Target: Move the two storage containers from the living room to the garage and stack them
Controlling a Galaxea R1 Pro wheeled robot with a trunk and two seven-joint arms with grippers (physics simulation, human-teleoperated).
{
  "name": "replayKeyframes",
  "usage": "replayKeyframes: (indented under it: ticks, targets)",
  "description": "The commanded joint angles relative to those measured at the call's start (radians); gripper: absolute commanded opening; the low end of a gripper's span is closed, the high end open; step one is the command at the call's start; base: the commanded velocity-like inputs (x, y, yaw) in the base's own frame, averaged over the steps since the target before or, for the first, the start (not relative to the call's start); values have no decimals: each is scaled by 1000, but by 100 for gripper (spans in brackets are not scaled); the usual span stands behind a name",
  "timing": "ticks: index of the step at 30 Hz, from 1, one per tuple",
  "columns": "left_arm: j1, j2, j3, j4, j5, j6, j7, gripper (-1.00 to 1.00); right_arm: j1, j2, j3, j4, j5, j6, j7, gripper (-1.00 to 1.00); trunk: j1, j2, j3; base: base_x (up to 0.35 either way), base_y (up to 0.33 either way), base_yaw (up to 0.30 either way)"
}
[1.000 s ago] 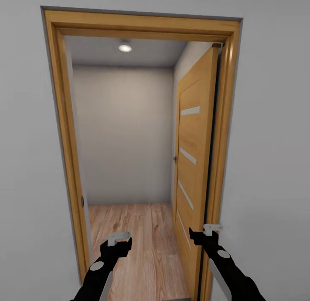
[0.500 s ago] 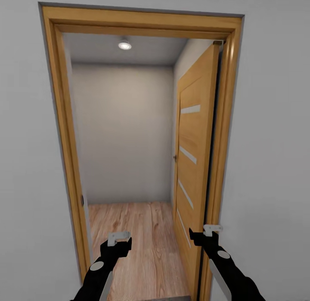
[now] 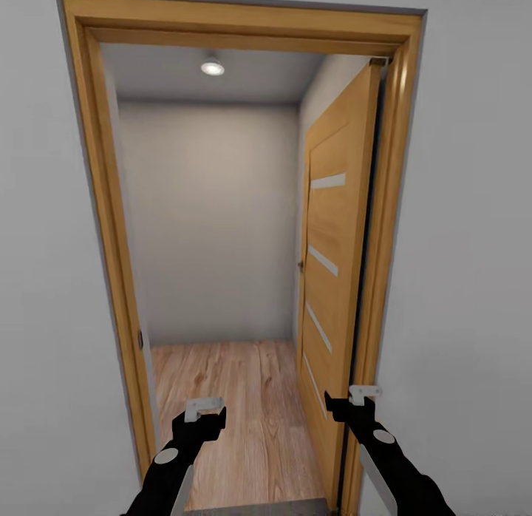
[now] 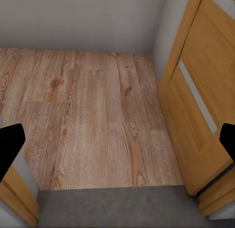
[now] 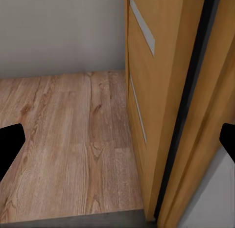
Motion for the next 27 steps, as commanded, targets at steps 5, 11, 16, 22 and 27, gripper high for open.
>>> replayKeyframes:
  ticks: [5,11,16,22,27]
  targets:
    - [0,0,-1,-1,-3,5,4,100,0,-2,6,-2,-11,4,-7,100,0,-1,-9,0,0,0]
    - [0,0,-1,-1,-3,5,4,100,0,-2,6,-2,-11,4,-7,100,0,-1,-18,0,0,0]
    - [0,0,-1,-1,-3,5,5,100,0,-2,6,-2,-11,4,-7,100,0,-1,-27,0,0,0]
    - [0,0,-1,-1,-3,5,4,100,0,-2,6,-2,-10,3,-7,100,0,-1,-36,0,0,0]
    - [0,0,-1,-1,-3,5,4,100,0,-2,6,-2,-10,4,-7,100,0,-1,-44,0,0,0]
